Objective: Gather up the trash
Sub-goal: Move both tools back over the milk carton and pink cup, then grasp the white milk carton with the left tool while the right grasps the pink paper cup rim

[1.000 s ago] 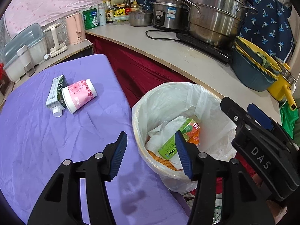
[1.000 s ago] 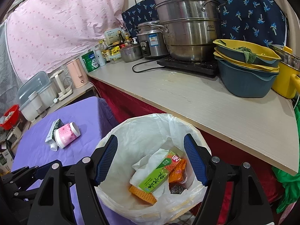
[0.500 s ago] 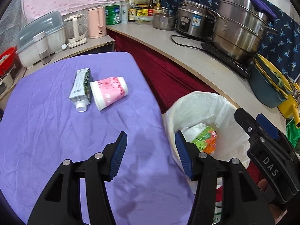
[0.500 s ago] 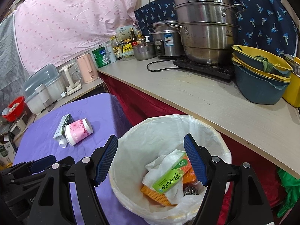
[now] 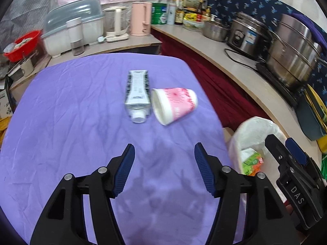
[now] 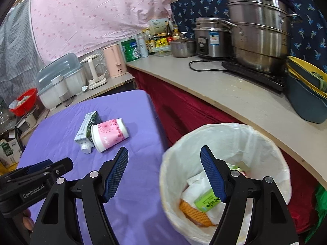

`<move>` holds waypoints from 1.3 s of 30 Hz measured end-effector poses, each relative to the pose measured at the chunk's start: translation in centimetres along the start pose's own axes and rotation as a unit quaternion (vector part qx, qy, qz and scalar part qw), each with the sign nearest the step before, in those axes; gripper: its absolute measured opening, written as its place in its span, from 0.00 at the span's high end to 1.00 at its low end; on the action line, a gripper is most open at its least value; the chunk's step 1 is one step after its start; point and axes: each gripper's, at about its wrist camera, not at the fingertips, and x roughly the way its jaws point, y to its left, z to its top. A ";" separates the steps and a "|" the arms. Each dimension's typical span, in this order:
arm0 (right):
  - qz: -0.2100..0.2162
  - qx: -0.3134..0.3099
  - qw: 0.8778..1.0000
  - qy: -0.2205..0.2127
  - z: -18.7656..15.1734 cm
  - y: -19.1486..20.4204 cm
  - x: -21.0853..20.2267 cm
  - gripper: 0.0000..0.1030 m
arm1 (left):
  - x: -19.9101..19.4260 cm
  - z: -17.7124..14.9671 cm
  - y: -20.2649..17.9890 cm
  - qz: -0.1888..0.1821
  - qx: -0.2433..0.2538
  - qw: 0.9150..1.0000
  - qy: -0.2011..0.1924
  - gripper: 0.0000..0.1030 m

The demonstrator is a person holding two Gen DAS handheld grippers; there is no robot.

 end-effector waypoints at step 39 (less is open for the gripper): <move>0.005 -0.022 0.997 0.069 0.4 8.3 15.8 0.58 | 10.7 6.9 5.6 -0.004 -0.026 0.999 0.019 0.21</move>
